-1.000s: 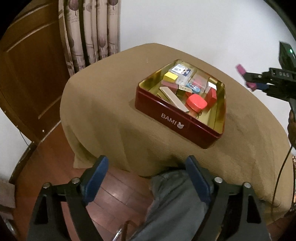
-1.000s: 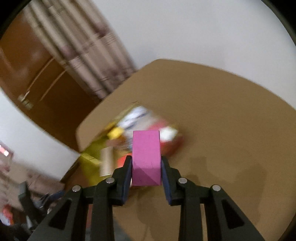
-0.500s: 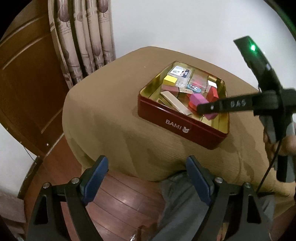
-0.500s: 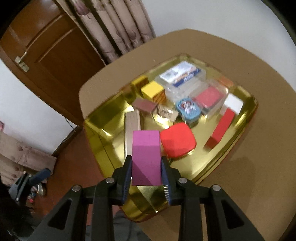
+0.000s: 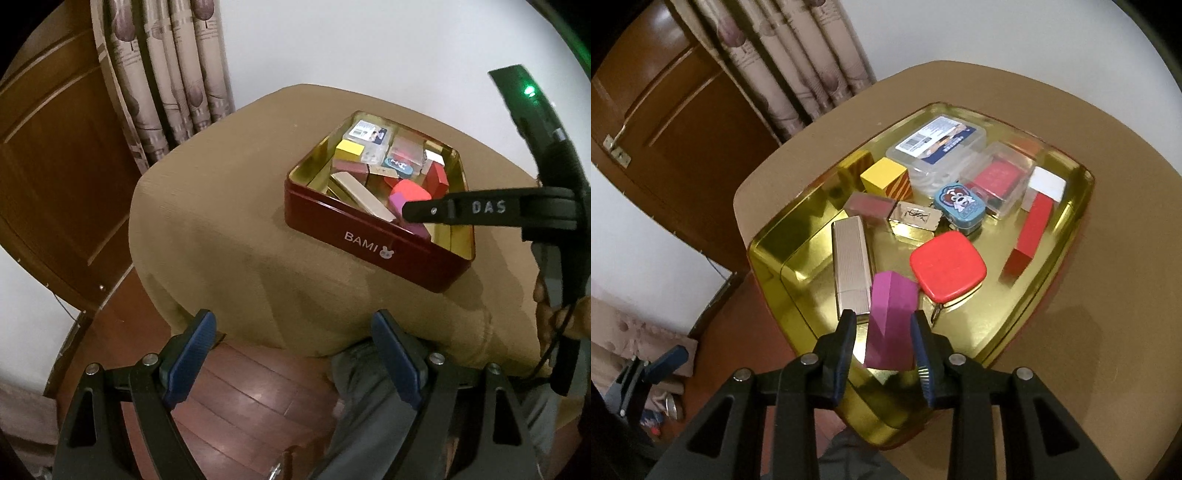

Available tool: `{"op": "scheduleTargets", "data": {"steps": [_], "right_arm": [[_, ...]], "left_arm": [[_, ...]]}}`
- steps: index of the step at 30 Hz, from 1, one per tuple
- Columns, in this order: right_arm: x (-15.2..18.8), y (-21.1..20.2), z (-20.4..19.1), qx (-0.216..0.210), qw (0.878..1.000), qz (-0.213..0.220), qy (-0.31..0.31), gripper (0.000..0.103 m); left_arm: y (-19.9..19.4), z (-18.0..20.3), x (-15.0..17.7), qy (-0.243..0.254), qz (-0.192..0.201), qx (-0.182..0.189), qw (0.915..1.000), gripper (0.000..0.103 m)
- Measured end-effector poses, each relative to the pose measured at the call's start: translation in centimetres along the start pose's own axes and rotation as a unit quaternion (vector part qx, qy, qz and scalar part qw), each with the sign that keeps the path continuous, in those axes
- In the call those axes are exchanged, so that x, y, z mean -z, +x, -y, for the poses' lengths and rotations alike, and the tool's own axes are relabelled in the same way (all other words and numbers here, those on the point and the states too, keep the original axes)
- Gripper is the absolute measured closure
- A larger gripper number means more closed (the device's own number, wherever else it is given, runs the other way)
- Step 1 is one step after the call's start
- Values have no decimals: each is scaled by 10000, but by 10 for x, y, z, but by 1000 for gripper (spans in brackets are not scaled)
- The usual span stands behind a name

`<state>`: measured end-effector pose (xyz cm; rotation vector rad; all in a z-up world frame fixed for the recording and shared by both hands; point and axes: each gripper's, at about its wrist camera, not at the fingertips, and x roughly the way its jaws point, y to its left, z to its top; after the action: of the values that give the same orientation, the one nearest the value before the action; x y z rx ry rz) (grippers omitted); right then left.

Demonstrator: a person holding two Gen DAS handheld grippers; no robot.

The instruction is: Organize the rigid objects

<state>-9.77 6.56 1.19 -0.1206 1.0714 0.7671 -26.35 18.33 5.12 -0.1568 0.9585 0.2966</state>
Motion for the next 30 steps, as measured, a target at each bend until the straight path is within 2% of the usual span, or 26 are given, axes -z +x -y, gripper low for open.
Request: {"op": "scheduleTargets", "data": {"steps": [5,8,10,11,14,17,19,20,21,22,23,27,30], "right_arm": [[6,-20,-3,-18,9990,417,143,70],[13,-40,-10,209,9963,829,121,68],[22,-54,-18,527,9919,1157,24,61],[24,-58,-22,672,9900,1241,-25,52],[37,-79,-39,1336,9744,1786,-287,51],[49,-108,-52,1738,9536,2439,-317,49],[60,-126,-64,2306,9185,3211,-126,30],[64,-130,-65,2472,9046,3473,-26,14],[74,-133,-67,2692,8816,3874,128,11],[79,-133,-66,2729,8726,4044,232,11],[83,-134,-63,2645,8722,4096,386,11],[84,-132,-50,2153,8884,3985,742,11],[86,-127,-47,2405,8737,4132,901,11]], "left_arm": [[0,1,1,71,7,-37,10000,20],[-2,2,2,77,45,-33,10000,20],[-4,2,1,64,95,-25,9999,20],[-6,2,1,68,136,-37,9999,20],[-16,0,-1,80,388,-7,9992,20],[-24,0,-7,226,708,-69,9972,20],[-30,1,-13,371,937,-71,9949,20],[-32,3,-16,480,1047,-101,9933,20],[-35,4,-19,571,1179,-116,9913,20],[-37,5,-21,620,1283,-118,9897,20],[-39,6,-24,681,1420,-124,9874,17],[-40,10,-32,811,1661,26,9828,10],[-35,12,-38,868,1691,176,9816,8]]}}
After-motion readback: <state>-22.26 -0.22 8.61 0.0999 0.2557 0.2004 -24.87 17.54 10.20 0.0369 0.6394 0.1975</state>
